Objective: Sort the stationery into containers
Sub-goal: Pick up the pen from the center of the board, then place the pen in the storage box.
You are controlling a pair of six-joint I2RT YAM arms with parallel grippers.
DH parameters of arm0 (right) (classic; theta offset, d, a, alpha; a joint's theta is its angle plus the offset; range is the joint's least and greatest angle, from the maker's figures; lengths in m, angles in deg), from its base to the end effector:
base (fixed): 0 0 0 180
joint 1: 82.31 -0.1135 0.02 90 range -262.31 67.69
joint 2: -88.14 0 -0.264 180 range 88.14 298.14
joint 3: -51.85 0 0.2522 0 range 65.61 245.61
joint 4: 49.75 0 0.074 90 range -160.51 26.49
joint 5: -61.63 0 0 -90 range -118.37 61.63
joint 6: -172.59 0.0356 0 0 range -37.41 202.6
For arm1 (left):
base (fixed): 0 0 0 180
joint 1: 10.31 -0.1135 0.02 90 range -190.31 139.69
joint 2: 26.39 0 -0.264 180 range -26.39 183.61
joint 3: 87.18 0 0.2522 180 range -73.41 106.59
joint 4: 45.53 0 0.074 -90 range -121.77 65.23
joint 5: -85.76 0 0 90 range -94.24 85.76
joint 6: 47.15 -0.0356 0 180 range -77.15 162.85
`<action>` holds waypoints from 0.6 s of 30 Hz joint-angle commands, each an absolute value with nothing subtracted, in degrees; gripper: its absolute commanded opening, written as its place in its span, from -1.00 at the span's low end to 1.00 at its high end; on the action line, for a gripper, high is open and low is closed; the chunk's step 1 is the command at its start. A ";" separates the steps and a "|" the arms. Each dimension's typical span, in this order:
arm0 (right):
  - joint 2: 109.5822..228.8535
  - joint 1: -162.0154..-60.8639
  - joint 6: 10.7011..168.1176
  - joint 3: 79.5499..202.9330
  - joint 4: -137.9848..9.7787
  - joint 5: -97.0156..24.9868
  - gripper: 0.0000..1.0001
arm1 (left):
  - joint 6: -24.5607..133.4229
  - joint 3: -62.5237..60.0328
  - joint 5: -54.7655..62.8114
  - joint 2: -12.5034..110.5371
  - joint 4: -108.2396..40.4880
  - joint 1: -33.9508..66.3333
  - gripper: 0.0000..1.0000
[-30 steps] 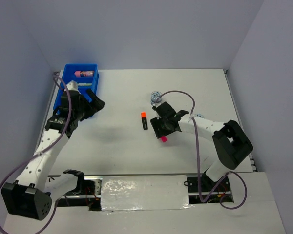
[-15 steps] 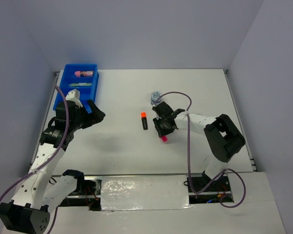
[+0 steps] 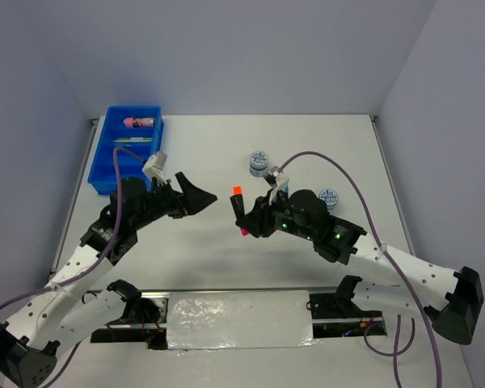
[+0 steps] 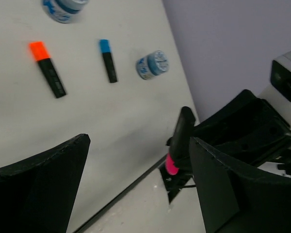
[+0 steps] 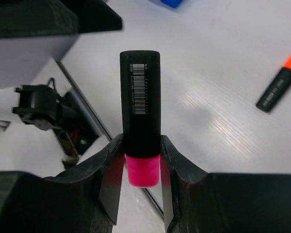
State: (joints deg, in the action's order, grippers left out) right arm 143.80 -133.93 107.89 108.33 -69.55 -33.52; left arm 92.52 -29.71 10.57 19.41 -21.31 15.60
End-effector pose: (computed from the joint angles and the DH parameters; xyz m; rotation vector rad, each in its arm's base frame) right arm 0.1383 0.1797 0.2995 -0.5249 1.9594 0.9712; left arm 0.1658 -0.0907 0.3302 -0.2006 1.9316 -1.1474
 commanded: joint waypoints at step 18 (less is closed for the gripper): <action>146.05 -141.20 110.19 115.00 -66.50 -29.42 -0.75 | 96.64 -25.70 -1.25 30.39 -33.62 32.06 -0.45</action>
State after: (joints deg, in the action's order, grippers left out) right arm 145.72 -140.14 110.65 111.47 -68.44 -29.15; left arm 97.72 -28.88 1.28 29.75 -32.00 31.95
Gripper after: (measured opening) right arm 0.382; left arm 0.338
